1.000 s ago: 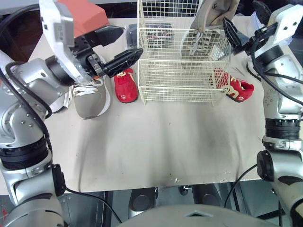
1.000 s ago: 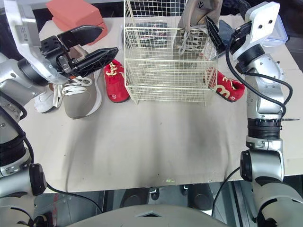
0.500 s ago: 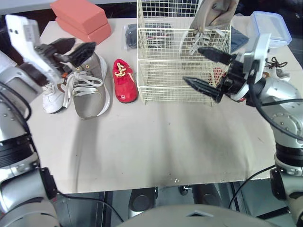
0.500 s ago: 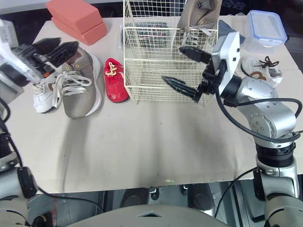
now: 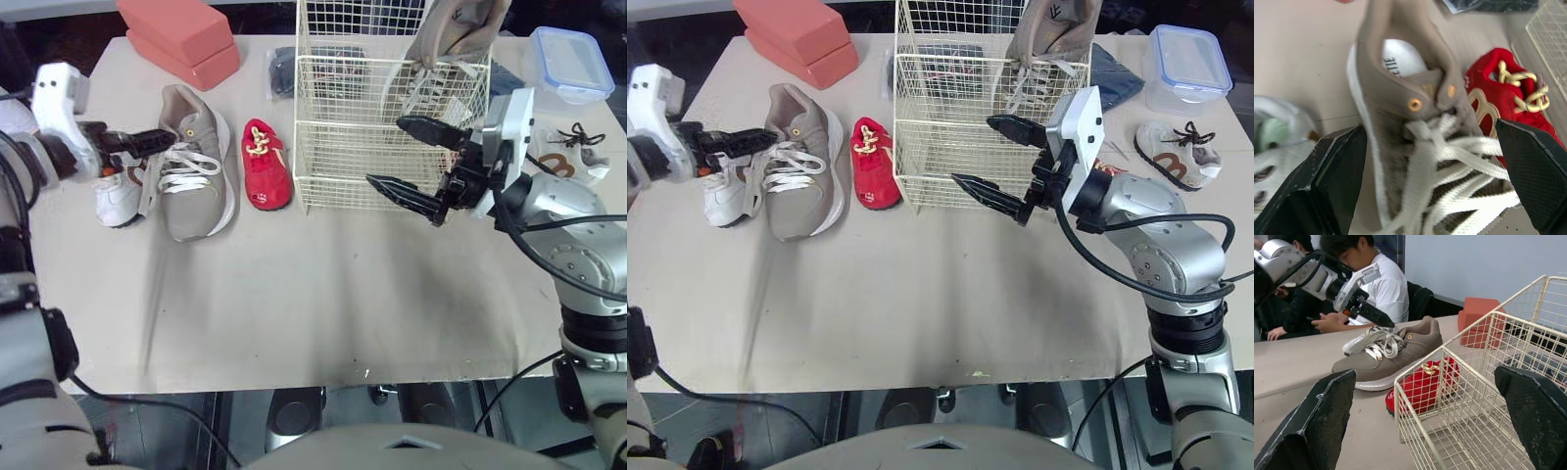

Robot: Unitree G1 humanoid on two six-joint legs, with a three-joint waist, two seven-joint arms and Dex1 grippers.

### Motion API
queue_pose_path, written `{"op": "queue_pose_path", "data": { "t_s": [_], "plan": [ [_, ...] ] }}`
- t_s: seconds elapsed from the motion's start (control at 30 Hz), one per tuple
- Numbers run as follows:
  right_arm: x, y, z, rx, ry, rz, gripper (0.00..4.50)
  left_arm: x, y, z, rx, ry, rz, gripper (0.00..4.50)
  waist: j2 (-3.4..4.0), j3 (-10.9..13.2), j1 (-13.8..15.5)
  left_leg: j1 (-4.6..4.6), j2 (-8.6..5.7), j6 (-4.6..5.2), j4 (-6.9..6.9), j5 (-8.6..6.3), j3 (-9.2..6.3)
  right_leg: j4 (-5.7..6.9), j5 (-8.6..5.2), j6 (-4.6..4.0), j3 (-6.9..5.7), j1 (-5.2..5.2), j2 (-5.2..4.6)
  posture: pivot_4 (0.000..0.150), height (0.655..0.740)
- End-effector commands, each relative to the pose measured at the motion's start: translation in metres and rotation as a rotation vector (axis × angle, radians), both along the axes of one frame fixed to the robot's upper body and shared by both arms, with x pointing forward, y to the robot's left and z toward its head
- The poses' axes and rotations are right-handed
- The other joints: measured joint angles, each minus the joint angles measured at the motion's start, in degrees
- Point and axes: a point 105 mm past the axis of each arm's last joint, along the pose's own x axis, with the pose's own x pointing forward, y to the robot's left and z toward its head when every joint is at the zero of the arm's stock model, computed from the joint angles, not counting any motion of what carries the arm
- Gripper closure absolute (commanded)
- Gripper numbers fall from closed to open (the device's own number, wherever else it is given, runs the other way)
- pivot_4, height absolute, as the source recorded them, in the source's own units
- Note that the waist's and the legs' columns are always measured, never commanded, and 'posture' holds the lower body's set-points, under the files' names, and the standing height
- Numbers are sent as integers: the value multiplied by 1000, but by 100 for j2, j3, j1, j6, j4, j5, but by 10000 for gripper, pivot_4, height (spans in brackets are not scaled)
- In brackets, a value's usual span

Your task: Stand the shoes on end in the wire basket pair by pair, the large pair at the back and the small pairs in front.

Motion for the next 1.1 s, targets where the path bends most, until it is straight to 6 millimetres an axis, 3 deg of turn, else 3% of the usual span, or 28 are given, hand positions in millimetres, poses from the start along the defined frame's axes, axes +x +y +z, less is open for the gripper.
{"op": "queue_pose_path", "data": {
  "t_s": [0.03,0.3,0.6,0.77,0.87,0.93,1.03,1.07,1.1],
  "plan": [
    [-4,1,9,26,-52,-2,294,-3,10,-3,3,118,31,0,-1,0,0,0,0,0,0,0,1,2,0,0,0,0,0,1500,6860],
    [-1,7,8,66,-56,2,294,13,13,-5,133,235,35,0,-17,4,4,-9,-1,0,5,0,7,1,-9,13,-14,-2,1,1500,6860],
    [1,8,9,71,-72,0,294,25,2,-16,302,331,-15,0,-27,6,-11,-18,4,0,8,0,13,6,-3,3,-10,-16,-3,1500,6860],
    [1,8,10,73,-81,-6,294,29,-1,-22,305,338,-6,0,-27,6,-14,-18,10,0,8,0,13,7,-3,3,-10,-18,-5,1500,6860],
    [-2,8,10,75,-80,-1,0,30,-5,-26,288,346,-5,7073,-27,5,-16,-18,10,0,9,0,13,9,-2,3,-9,-17,-5,1500,6860],
    [-5,7,8,61,-74,10,0,31,-6,-29,280,353,-2,18313,-27,5,-13,-18,11,0,11,1,12,11,-2,3,-10,-18,-6,1500,6860],
    [-6,5,3,22,-61,18,0,31,-8,-32,272,358,-3,28909,-28,4,-16,-18,10,0,12,1,11,14,-2,3,-11,-17,-7,1500,6860],
    [-7,4,1,5,-58,21,0,32,-9,-32,272,359,-4,34366,-28,4,-17,-16,9,0,12,1,12,16,-1,1,-9,-17,-7,1500,6860],
    [-8,3,0,-12,-55,30,0,32,-9,-32,269,361,-6,36500,-28,4,-18,-16,9,0,12,1,12,16,-1,1,-8,-17,-7,1500,6860]
  ]
}}
